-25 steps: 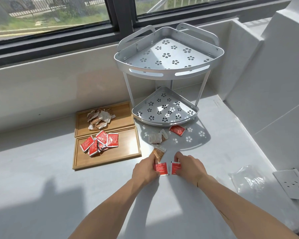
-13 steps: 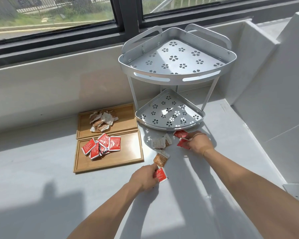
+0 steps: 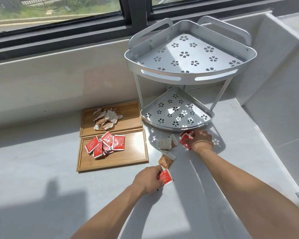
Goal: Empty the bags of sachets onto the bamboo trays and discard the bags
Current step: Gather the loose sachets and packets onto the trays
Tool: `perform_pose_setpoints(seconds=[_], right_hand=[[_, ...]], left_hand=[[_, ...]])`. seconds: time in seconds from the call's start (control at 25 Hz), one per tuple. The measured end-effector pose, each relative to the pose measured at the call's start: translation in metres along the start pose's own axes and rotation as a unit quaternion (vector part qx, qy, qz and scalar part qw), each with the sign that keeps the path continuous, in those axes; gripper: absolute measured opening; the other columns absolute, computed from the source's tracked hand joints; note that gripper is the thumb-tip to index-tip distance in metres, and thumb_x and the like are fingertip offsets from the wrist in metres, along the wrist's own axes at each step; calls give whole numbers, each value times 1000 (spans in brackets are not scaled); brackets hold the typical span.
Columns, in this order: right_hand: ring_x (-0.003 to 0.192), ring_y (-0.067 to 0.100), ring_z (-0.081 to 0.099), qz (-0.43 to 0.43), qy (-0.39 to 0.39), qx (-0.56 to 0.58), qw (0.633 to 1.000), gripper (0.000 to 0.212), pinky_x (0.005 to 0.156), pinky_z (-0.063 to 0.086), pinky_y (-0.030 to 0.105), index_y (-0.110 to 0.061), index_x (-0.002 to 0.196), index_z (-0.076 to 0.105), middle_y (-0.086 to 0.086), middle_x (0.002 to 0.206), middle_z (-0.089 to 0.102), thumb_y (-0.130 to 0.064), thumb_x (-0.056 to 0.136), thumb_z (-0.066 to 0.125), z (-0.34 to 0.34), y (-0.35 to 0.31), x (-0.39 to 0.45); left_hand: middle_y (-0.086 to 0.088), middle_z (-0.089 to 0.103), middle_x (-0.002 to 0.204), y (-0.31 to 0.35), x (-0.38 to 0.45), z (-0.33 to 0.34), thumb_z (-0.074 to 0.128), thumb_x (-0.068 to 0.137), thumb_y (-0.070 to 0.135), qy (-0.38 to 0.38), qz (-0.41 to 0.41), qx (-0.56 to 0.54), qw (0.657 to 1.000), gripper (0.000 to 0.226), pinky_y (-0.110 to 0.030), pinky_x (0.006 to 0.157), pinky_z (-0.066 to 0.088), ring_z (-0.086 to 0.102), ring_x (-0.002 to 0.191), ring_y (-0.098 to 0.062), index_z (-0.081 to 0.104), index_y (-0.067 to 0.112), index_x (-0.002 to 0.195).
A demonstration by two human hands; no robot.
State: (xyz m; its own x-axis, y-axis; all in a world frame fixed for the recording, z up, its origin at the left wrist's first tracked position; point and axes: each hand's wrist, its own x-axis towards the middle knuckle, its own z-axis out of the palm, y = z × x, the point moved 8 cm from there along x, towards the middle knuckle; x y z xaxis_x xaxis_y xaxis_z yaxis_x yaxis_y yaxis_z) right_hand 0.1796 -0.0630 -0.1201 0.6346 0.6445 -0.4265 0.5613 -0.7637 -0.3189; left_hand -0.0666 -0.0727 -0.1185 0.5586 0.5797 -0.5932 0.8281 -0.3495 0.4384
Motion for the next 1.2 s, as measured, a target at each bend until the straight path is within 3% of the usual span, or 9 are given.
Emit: perform_pose_setpoints(seconds=[0.12, 0.28, 0.4, 0.52, 0.72, 0.8, 0.92, 1.0, 1.2], right_hand=[[123, 40, 42, 19, -17, -10, 1000, 65, 99, 44, 48, -18, 139, 36, 17, 133, 47, -33, 84, 66, 4, 1, -11], [94, 33, 61, 7, -10, 99, 995, 44, 81, 57, 47, -20, 118, 43, 11, 112, 50, -12, 81, 65, 11, 6, -38], [87, 29, 63, -15, -34, 59, 998, 28, 77, 57, 41, -18, 109, 53, 9, 111, 53, -12, 82, 61, 20, 8, -63], [81, 27, 66, -46, -58, 24, 997, 17, 75, 59, 42, -19, 98, 57, 5, 94, 66, -16, 82, 56, 27, 8, -92], [96, 25, 64, -113, -113, -19, 987, 15, 79, 51, 33, -26, 96, 60, 2, 104, 69, -24, 83, 55, 41, -5, -137], [101, 24, 64, -142, -139, -57, 978, 24, 78, 48, 31, -26, 102, 64, 1, 110, 69, -22, 79, 59, 51, -15, -151], [94, 21, 66, -174, -158, -81, 969, 28, 69, 47, 29, -26, 104, 68, 1, 105, 73, -20, 77, 65, 59, -37, -166], [91, 19, 66, -189, -159, -94, 964, 27, 66, 45, 28, -28, 104, 68, -1, 103, 72, -22, 78, 67, 61, -59, -169], [95, 23, 64, -235, -122, -109, 958, 29, 76, 53, 36, -30, 104, 63, 0, 104, 72, -26, 76, 70, 63, -131, -170]], left_hand=[[-4, 69, 104, -1, -1, 0, 59, 81, 25, 10, -2, -1, 1000, 22, -36, 74, 48, 63, 95, -26, 57, 18, 101], [-4, 69, 108, 1, -7, -1, 59, 81, 24, 26, -4, -8, 1000, 26, -35, 75, 48, 63, 98, -26, 55, 19, 106], [-5, 68, 111, 2, -15, -1, 58, 83, 23, 38, 1, -8, 999, 30, -35, 75, 47, 63, 99, -27, 52, 19, 112], [-7, 67, 114, -3, -27, 1, 57, 85, 24, 31, -1, 10, 999, 31, -36, 77, 47, 62, 101, -28, 51, 18, 116], [-9, 66, 114, -26, -49, 1, 51, 88, 28, 41, -8, 26, 999, 28, -33, 75, 41, 60, 105, -30, 53, 17, 114], [-9, 66, 114, -42, -59, 0, 49, 89, 29, 52, -15, 31, 998, 26, -34, 76, 43, 60, 104, -29, 55, 17, 112], [-8, 65, 112, -71, -76, -8, 50, 89, 30, 60, -26, 39, 997, 24, -35, 77, 46, 60, 103, -28, 58, 19, 109], [-6, 64, 109, -91, -88, -19, 52, 87, 29, 70, -29, 50, 996, 23, -35, 74, 46, 61, 102, -27, 61, 20, 107], [-1, 67, 112, -155, -102, -64, 53, 88, 25, 103, -57, 38, 992, 23, -31, 74, 46, 62, 104, -25, 62, 24, 109]])
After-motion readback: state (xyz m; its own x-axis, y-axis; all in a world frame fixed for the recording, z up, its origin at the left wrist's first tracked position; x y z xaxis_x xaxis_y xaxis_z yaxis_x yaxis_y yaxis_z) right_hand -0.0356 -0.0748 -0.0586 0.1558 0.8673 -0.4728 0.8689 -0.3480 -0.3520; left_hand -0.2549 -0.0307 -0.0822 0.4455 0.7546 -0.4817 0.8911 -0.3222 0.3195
